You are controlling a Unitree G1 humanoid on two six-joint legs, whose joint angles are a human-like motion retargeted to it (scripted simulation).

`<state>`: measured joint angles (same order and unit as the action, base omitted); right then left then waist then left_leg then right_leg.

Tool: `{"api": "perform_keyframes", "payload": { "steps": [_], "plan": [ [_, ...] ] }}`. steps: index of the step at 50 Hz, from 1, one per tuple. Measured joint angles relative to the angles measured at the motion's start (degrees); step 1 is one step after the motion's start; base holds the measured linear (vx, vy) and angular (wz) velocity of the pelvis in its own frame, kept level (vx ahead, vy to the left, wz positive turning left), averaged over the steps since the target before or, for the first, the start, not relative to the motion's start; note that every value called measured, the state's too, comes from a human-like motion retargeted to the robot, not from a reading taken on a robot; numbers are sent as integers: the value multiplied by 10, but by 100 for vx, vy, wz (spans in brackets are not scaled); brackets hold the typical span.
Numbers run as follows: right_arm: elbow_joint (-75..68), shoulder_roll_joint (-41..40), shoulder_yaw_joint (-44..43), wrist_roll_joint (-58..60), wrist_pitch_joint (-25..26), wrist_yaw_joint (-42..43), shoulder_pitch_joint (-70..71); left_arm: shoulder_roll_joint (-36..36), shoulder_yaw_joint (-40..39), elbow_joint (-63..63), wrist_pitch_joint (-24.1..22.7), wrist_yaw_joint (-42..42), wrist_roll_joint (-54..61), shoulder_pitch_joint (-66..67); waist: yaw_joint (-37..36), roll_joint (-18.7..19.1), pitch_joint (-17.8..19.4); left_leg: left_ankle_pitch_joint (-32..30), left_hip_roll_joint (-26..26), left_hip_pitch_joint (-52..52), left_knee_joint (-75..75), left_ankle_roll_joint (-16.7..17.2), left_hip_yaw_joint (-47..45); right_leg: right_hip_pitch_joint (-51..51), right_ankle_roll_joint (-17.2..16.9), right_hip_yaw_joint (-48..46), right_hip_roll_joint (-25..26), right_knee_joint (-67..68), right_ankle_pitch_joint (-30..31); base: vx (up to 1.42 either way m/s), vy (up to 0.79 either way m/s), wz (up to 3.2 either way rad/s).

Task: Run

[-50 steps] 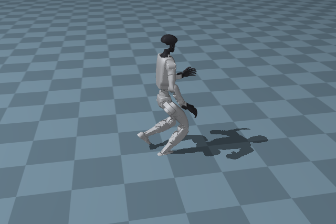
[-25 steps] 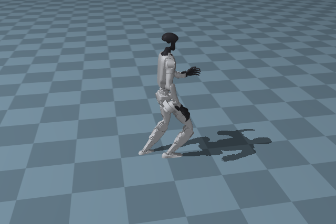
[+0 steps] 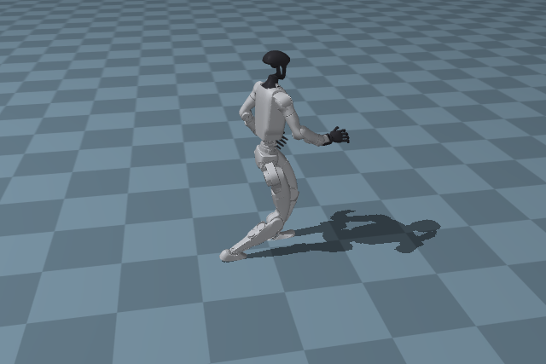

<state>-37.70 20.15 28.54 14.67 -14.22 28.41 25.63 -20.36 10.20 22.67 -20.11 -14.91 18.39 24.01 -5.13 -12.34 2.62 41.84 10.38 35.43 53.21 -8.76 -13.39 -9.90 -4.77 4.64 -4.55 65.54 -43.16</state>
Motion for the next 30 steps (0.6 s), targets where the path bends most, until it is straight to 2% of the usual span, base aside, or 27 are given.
{"api": "perform_keyframes", "payload": {
  "steps": [4,6,8,10,12,15,18,20,23,26,28,30],
  "plan": [
    [0,-19,1,8,-2,-2,-33,6,-4,6,-6,-22,-24,6,11,-29,-3,9,46,-44,23,-34,-14,-12,-46,4,-56,138,121,-1,3,-9],
    [-29,-31,10,22,3,-9,-59,9,2,17,-10,-44,-41,-25,24,-34,0,26,58,-84,17,-44,-20,-52,-43,-1,-92,219,160,-3,6,-26],
    [-76,-40,23,38,10,-18,-86,9,13,32,-12,-67,-55,-74,43,-33,3,35,69,-137,-12,-44,-20,-106,-21,-6,-128,274,145,-1,6,-27],
    [-133,-45,34,51,16,-30,-118,4,23,43,-12,-84,-65,-131,66,-25,6,36,77,-199,-56,-37,-12,-160,2,-13,-148,285,99,2,5,-25],
    [-183,-43,37,58,20,-46,-155,-6,28,42,-15,-94,-67,-188,85,-10,10,31,76,-264,-103,-22,-1,-206,17,-22,-141,246,56,4,2,-26],
    [-228,-31,24,54,27,-71,-218,-28,33,21,-27,-102,-66,-266,104,23,15,21,56,-345,-157,7,17,-259,24,-40,-94,128,21,6,-1,-23],
    [-233,-15,1,42,32,-89,-275,-49,36,-13,-41,-110,-75,-328,114,62,12,17,15,-391,-166,35,33,-281,14,-41,-9,-28,16,2,-4,-9],
    [-228,-5,-12,32,33,-94,-303,-54,36,-33,-50,-117,-81,-355,117,86,13,22,-16,-405,-130,52,41,-279,16,-43,35,-78,22,-1,-7,-15],
    [-220,-7,-23,18,28,-86,-322,-50,36,-50,-60,-119,-79,-351,123,100,16,5,-57,-409,-2,77,47,-272,37,-47,72,-23,34,-3,-7,-12],
    [-193,-9,-33,-3,23,-68,-308,-33,40,-65,-57,-103,-68,-322,119,144,21,-85,-149,-356,184,110,55,-243,83,-82,132,-4,35,-5,-9,-9],
    [-173,-9,-34,-7,22,-50,-280,-17,49,-67,-46,-86,-66,-295,107,158,26,-130,-200,-305,296,106,51,-225,109,-91,155,11,18,-7,-7,-13],
    [-153,-8,-31,-2,22,-31,-237,-5,60,-63,-31,-67,-67,-268,90,158,28,-114,-238,-246,375,75,44,-203,124,-90,164,17,-3,-3,-6,-6]
  ]
}}
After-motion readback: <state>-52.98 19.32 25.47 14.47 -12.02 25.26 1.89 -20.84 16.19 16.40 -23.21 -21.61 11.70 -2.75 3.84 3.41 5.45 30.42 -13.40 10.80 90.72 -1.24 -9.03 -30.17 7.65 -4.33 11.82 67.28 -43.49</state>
